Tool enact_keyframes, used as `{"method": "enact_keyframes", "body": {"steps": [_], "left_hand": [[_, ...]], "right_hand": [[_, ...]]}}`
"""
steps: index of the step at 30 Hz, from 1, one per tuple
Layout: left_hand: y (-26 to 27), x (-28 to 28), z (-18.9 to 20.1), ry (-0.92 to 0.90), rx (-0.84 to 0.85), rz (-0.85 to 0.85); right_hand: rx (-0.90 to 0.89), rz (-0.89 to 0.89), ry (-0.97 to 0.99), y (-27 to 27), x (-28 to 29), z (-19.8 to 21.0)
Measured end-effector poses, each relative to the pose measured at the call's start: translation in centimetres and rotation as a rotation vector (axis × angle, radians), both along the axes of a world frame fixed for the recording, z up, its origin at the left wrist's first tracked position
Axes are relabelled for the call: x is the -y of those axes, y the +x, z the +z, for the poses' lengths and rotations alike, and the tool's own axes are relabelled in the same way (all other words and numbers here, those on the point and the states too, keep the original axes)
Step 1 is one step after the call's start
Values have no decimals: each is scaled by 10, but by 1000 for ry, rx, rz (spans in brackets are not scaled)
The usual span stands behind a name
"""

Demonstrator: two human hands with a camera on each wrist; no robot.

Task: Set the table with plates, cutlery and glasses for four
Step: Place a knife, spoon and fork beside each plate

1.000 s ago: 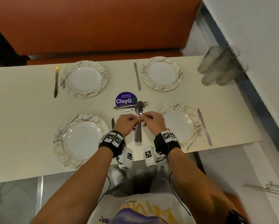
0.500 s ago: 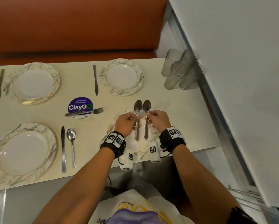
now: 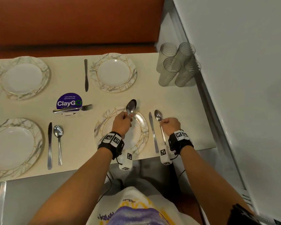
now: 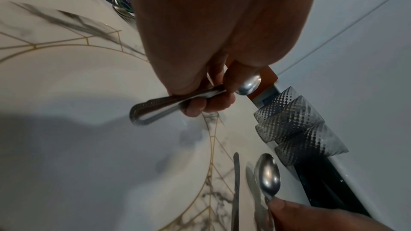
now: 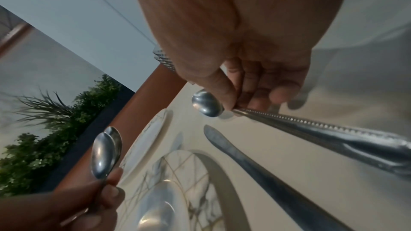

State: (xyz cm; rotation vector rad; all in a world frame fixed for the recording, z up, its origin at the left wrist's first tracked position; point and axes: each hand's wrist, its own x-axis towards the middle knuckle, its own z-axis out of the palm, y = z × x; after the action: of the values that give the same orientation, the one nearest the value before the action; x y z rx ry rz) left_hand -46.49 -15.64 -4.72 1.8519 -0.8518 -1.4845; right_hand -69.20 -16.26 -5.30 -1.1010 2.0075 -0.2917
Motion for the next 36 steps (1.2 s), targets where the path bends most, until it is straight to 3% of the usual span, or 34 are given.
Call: {"method": "enact_keyframes", "body": {"steps": [15, 25, 36], "left_hand": [[-4, 2, 0, 26, -94, 86], [-8, -2, 6, 16, -177, 111], [-12, -10, -2, -17, -137, 77]], "right_hand": [[-150, 58, -31, -8, -4, -12], [-110, 40, -50, -6, -14, -20], [-45, 17, -55, -10, -25, -20]]}}
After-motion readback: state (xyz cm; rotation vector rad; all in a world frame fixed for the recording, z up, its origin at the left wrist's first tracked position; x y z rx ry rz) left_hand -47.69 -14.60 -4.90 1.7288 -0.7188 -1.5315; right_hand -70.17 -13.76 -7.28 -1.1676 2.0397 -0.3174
